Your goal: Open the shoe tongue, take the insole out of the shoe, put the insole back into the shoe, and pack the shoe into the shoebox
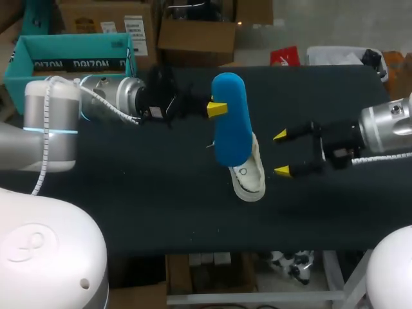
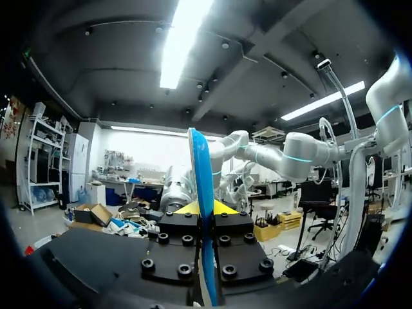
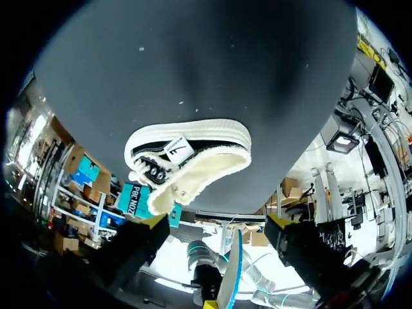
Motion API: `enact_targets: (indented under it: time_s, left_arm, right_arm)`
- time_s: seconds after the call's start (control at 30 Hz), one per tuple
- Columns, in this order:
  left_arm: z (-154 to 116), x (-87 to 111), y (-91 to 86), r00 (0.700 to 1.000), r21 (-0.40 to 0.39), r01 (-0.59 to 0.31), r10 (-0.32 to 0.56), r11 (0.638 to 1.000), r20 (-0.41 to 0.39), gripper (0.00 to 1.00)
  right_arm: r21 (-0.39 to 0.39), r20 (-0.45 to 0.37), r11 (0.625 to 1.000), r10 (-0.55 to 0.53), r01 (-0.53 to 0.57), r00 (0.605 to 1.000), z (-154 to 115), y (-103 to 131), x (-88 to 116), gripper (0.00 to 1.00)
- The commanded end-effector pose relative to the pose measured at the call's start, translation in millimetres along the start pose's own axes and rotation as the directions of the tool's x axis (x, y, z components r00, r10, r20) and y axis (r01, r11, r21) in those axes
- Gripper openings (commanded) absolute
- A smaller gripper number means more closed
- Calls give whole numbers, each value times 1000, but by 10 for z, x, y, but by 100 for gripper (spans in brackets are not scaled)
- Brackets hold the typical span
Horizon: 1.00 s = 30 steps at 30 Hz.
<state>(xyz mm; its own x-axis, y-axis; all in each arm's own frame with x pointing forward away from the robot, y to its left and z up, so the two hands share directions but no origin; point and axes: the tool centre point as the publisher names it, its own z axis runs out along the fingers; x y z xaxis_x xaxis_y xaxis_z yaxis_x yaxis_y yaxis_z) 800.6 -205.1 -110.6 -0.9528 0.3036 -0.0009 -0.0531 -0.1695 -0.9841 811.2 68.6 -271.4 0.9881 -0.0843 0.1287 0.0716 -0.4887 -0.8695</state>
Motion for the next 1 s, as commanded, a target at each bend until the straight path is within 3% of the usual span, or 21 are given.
enact_targets:
  time_s: [0.03,0.2,0.47,0.7,0.8,1.0]
  left_arm:
    - [38,-133,192,999,29,-39,40,999,-27,0]
    - [139,-244,337,991,36,-127,128,991,-41,0]
    - [258,-393,482,987,60,-151,153,987,-39,0]
    - [304,-437,602,984,58,-173,175,983,-37,0]
    - [320,-435,638,982,61,-183,186,981,-39,0]
    - [325,-447,701,981,48,-188,190,981,-34,0]
  right_arm:
    - [34,1,989,141,-141,990,92,-5,77,100]
    - [102,-18,986,133,-130,991,146,-27,131,100]
    - [165,-23,982,94,-88,995,224,-54,154,97]
    - [212,-51,976,71,-59,996,226,-47,165,78]
    - [223,-62,973,67,-52,996,203,-34,175,49]
    - [250,-81,968,54,-33,995,164,4,199,42]
